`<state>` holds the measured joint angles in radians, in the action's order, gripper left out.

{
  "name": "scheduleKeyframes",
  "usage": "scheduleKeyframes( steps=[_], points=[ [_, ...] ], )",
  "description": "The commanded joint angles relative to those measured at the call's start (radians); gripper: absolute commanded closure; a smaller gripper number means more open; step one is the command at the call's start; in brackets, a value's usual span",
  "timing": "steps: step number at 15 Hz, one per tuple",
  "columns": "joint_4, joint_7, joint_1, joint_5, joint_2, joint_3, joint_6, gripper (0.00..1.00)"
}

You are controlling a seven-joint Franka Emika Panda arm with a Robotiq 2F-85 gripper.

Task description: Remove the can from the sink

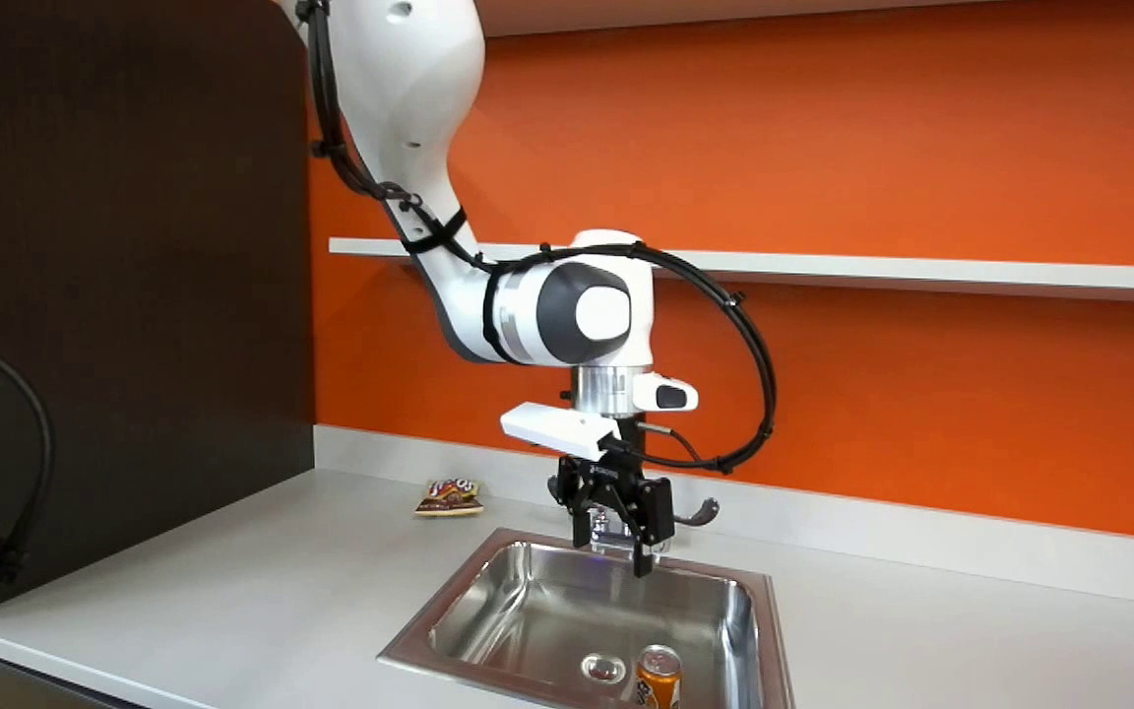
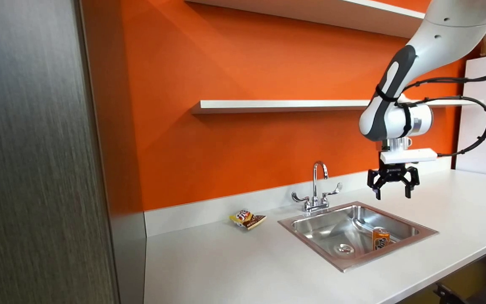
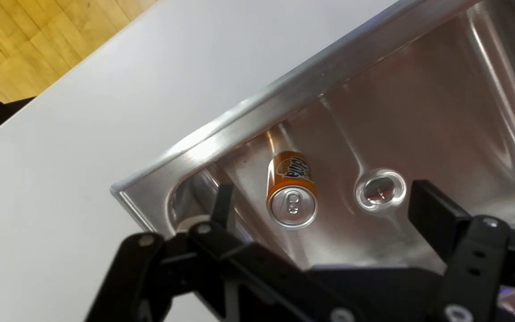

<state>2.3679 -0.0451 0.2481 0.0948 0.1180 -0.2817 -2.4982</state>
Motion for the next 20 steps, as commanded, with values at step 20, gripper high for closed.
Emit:
scheduleKeyframes(
  steps=[20],
  points=[
    [-0.318,0.065,0.051,-0.085,0.425,0.022,-0.052,0.0]
  ],
)
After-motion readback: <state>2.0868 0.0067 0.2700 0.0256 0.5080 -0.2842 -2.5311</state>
